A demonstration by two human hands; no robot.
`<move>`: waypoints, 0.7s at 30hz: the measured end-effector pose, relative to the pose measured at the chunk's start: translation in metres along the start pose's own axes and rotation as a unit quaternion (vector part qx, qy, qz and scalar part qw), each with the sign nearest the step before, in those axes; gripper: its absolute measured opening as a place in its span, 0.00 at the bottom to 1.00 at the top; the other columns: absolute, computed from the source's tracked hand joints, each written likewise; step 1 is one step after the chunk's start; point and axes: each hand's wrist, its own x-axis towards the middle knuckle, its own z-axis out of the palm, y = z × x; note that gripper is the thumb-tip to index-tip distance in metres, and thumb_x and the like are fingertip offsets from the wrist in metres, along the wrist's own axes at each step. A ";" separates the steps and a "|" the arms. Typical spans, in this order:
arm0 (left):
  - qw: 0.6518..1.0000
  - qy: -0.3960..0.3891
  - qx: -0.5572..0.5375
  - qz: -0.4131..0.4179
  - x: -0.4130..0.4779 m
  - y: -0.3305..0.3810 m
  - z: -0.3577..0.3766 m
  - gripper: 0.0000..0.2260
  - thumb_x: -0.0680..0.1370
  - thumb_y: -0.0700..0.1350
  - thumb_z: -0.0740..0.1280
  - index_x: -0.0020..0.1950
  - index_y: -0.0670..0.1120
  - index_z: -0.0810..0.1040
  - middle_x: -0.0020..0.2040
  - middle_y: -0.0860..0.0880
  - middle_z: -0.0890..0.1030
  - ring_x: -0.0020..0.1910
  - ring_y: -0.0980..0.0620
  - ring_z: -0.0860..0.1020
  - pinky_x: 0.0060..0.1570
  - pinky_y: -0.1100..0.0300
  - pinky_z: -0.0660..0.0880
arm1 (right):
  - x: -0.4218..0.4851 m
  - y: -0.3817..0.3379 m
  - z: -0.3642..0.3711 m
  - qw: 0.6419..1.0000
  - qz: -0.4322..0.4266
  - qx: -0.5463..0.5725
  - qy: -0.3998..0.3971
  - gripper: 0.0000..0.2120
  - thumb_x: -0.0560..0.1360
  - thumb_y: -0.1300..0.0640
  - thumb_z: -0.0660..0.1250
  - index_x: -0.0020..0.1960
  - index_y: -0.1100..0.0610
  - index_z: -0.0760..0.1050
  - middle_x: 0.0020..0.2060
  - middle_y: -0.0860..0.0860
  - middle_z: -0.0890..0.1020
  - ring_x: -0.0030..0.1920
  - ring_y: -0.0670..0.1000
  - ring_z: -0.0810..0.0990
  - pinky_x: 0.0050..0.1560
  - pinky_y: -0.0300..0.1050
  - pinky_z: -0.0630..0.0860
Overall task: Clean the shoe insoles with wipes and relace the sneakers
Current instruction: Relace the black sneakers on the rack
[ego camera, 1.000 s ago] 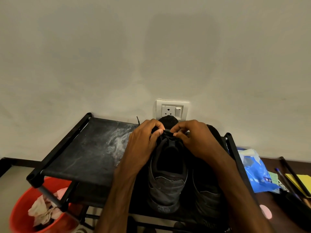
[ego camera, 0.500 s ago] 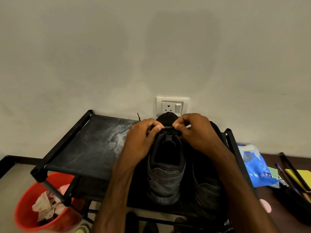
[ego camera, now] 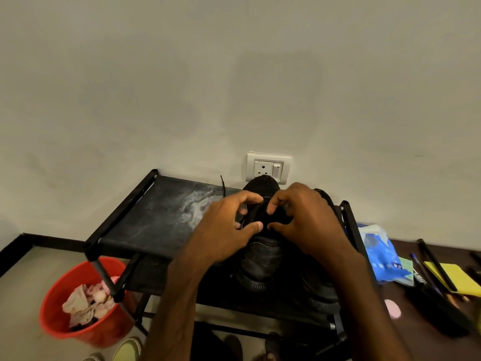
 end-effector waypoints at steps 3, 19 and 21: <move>0.999 0.034 0.022 0.015 0.002 -0.001 0.008 0.22 0.75 0.45 0.75 0.68 0.56 0.77 0.60 0.58 0.80 0.55 0.59 0.78 0.47 0.58 0.82 | 0.003 -0.005 0.013 0.999 0.003 -0.012 0.037 0.14 0.69 0.51 0.80 0.49 0.43 0.77 0.50 0.44 0.75 0.49 0.46 0.77 0.50 0.49 0.80; 0.996 0.068 0.054 -0.020 0.007 -0.006 0.005 0.24 0.74 0.40 0.73 0.66 0.63 0.79 0.59 0.61 0.83 0.52 0.61 0.81 0.56 0.54 0.82 | 0.015 0.000 0.016 0.986 0.003 0.061 0.153 0.04 0.73 0.56 0.76 0.47 0.49 0.83 0.38 0.42 0.81 0.37 0.42 0.78 0.41 0.36 0.74; 0.997 0.061 0.053 -0.022 0.007 -0.005 0.003 0.25 0.74 0.39 0.74 0.65 0.63 0.79 0.58 0.60 0.83 0.51 0.63 0.81 0.56 0.57 0.81 | 0.015 -0.002 0.017 0.982 0.028 0.075 0.173 0.05 0.73 0.56 0.76 0.47 0.49 0.83 0.36 0.41 0.80 0.36 0.41 0.77 0.39 0.30 0.68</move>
